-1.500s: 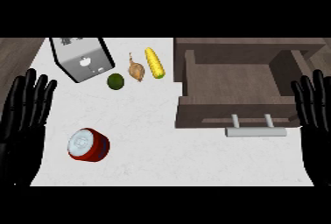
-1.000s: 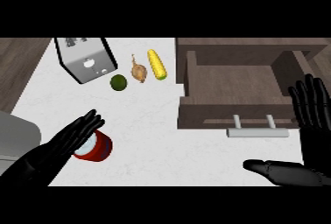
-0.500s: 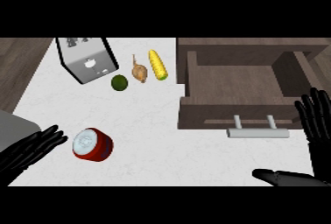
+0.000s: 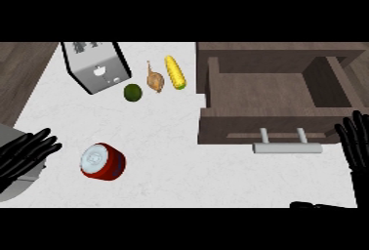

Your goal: Pick up the can, place it into the drawer and close the drawer

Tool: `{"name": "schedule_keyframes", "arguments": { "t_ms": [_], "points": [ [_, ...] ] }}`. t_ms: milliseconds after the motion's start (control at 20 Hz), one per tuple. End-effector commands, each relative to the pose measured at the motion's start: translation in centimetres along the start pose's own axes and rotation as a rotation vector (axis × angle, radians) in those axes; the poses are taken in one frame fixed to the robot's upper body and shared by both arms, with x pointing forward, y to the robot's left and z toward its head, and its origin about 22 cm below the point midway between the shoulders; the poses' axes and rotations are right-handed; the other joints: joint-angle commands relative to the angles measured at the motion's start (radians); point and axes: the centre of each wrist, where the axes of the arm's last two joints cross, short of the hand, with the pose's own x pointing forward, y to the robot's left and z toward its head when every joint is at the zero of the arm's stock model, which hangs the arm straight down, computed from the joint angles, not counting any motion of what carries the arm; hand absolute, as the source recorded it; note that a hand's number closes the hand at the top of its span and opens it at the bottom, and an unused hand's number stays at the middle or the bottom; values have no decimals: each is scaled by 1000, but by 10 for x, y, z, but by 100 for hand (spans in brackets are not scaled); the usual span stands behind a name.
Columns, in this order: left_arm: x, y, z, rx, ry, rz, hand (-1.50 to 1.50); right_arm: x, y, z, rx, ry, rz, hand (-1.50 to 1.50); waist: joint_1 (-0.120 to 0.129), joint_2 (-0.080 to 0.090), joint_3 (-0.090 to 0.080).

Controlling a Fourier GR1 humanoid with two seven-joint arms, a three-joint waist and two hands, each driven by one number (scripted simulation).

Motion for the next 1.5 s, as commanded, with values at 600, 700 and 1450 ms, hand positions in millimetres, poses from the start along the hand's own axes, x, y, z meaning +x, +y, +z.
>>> {"name": "schedule_keyframes", "arguments": {
  "t_ms": [600,700,1450],
  "points": [
    [-56,7,-2,12,50,8,-150,-7,-13,12,-5,12,6,-150,1,0,0],
    [-63,-3,-36,18,40,-28,-150,-12,-14,14,-1,12,32,-150,-2,0,0],
    [-113,29,-24,88,67,-26,-150,-21,-18,-9,-1,9,5,-150,1,1,0]
  ]
}}
